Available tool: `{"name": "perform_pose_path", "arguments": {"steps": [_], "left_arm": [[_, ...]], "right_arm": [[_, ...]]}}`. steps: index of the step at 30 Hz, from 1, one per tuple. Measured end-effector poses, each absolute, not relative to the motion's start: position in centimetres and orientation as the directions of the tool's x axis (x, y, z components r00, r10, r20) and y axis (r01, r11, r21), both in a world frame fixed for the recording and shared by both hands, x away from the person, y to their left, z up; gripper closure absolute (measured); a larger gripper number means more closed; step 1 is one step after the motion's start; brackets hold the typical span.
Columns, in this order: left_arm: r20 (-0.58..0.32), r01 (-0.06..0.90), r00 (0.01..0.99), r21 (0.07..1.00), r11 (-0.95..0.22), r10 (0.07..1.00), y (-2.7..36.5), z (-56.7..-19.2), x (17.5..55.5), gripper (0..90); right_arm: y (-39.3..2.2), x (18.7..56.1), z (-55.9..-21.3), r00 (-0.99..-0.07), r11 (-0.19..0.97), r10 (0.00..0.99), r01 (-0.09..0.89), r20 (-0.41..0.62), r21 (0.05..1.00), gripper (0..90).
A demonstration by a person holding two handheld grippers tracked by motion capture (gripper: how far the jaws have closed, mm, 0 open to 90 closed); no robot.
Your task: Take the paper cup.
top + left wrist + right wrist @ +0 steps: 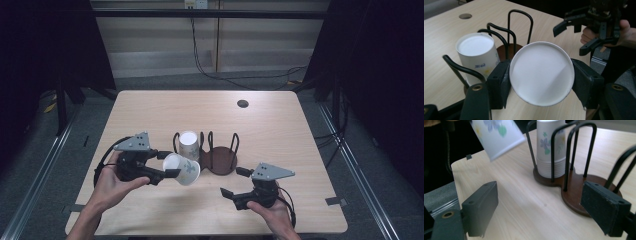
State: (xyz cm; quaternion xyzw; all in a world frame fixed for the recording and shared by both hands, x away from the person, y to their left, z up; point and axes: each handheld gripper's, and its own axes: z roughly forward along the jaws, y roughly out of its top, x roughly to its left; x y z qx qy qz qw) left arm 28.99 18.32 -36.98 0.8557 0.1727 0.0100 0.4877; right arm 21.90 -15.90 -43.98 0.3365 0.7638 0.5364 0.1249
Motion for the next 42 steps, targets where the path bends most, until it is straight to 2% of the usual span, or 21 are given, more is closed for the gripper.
{"name": "perform_pose_path", "arguments": {"steps": [14,16,23,31,39,42], "left_arm": [[-0.205,0.307,0.943,0.841,-0.446,0.263,18.0,-39.0,28.5,37.2],[-0.206,0.307,0.944,0.837,-0.453,0.258,17.9,-39.1,28.3,37.3],[-0.230,0.324,0.940,0.835,-0.444,0.252,17.5,-39.7,27.9,37.3],[-0.242,0.332,0.939,0.820,-0.466,0.244,17.0,-40.1,27.8,37.4],[-0.260,0.336,0.940,0.807,-0.486,0.219,15.9,-40.5,27.3,37.4],[-0.273,0.341,0.939,0.804,-0.486,0.207,15.6,-40.5,27.2,37.4]], "right_arm": [[-12.8,23.4,-42.6,-0.821,0.254,0.553,0.332,0.146,0.908,14.3],[-12.5,23.4,-42.5,-0.827,0.247,0.540,0.333,0.156,0.910,16.8],[-11.2,23.5,-43.7,-0.860,0.265,0.478,0.334,0.177,0.905,17.7],[-10.5,23.2,-44.5,-0.870,0.252,0.466,0.304,0.160,0.919,21.7],[-9.9,23.0,-45.4,-0.893,0.300,0.429,0.287,0.140,0.910,14.2],[-9.7,22.9,-45.6,-0.900,0.310,0.417,0.275,0.130,0.910,14.1]]}}
